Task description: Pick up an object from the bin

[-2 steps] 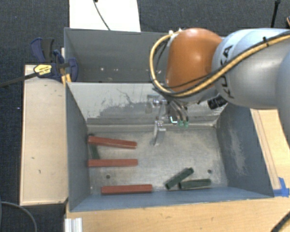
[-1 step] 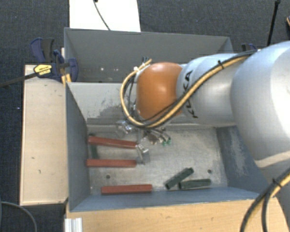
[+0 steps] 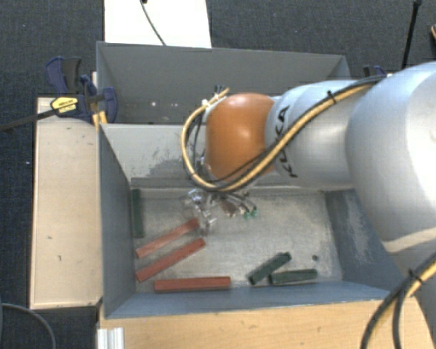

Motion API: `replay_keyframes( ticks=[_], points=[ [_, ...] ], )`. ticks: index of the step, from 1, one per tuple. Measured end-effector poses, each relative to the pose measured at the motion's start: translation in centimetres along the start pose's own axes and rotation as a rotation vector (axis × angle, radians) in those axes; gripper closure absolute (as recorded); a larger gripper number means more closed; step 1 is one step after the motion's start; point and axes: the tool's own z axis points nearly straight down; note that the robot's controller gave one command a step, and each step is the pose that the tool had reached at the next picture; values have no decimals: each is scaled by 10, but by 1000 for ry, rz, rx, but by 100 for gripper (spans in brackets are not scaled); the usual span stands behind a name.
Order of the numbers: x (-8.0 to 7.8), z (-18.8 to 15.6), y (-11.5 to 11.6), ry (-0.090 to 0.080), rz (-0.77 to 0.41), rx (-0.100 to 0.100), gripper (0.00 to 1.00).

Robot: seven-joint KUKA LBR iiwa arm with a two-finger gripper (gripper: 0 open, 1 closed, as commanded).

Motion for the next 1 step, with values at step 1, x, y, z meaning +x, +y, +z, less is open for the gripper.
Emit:
replay_keyframes(
  ticks=[1],
  points=[
    [-5, -145, 13, -11, -13, 3, 100]
  ],
)
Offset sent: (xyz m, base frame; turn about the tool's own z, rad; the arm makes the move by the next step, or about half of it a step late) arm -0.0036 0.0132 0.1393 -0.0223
